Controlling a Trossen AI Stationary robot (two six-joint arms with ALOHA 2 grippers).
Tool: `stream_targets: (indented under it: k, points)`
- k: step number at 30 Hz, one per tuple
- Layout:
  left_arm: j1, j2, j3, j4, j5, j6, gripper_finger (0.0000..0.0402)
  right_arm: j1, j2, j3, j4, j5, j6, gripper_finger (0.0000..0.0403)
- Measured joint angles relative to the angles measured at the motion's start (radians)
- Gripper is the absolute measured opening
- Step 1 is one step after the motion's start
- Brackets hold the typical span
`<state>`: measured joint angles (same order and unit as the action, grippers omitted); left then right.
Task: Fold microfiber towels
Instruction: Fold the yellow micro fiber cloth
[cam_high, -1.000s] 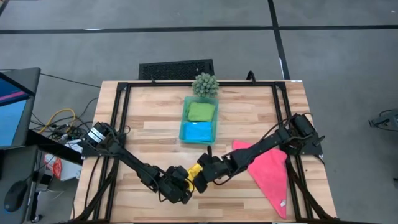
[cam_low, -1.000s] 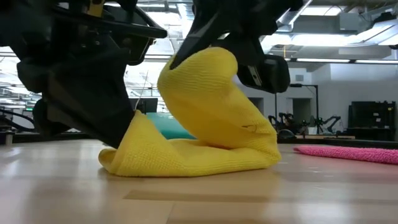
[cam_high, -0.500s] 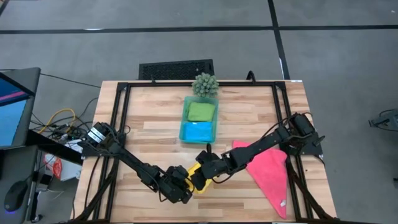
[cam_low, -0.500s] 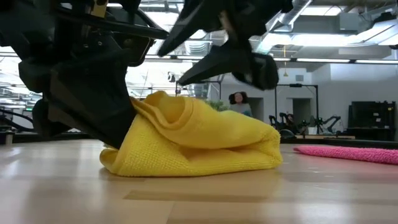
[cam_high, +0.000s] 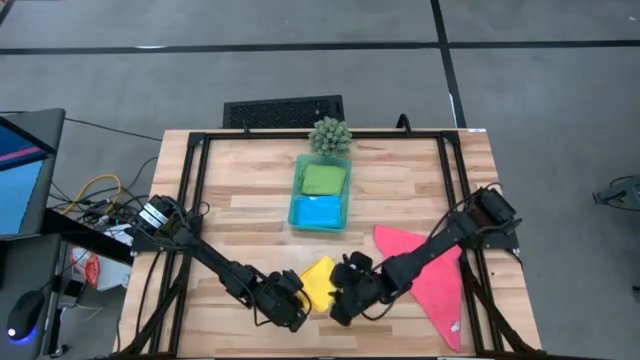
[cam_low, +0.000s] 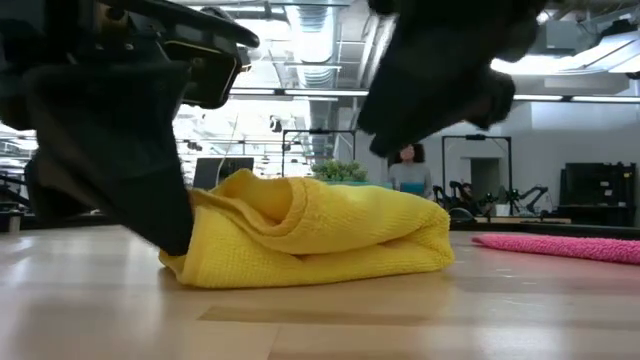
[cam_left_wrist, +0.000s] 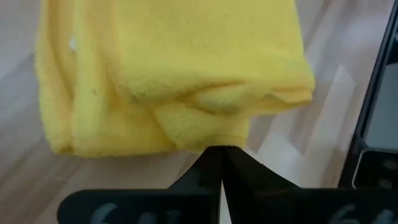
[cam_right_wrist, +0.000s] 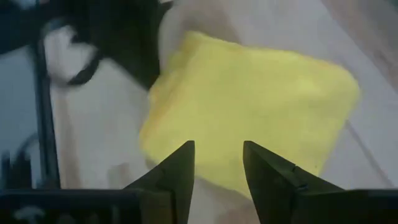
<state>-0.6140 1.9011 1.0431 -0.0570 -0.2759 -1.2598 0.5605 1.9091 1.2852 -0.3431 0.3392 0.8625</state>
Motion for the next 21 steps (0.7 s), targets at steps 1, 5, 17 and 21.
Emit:
stream_targets:
  k: [1,5,17,21]
  points:
    - [0.000,0.000,0.000,0.000,0.024,0.000,0.0000,0.012,0.000,-0.001,0.010,0.002,-0.060,0.0159]
    - [-0.009,-0.012,0.000,-0.004,0.068,-0.012,0.0000,0.048,0.014,0.004,0.114,0.041,-0.293,0.0159]
    - [-0.049,-0.072,0.000,-0.078,-0.078,-0.060,0.0000,0.059,0.158,0.019,0.224,0.025,-0.531,0.0194]
    - [-0.053,-0.059,0.000,-0.089,-0.124,-0.075,0.0000,0.063,0.170,0.023,0.224,0.034,-0.553,0.0220]
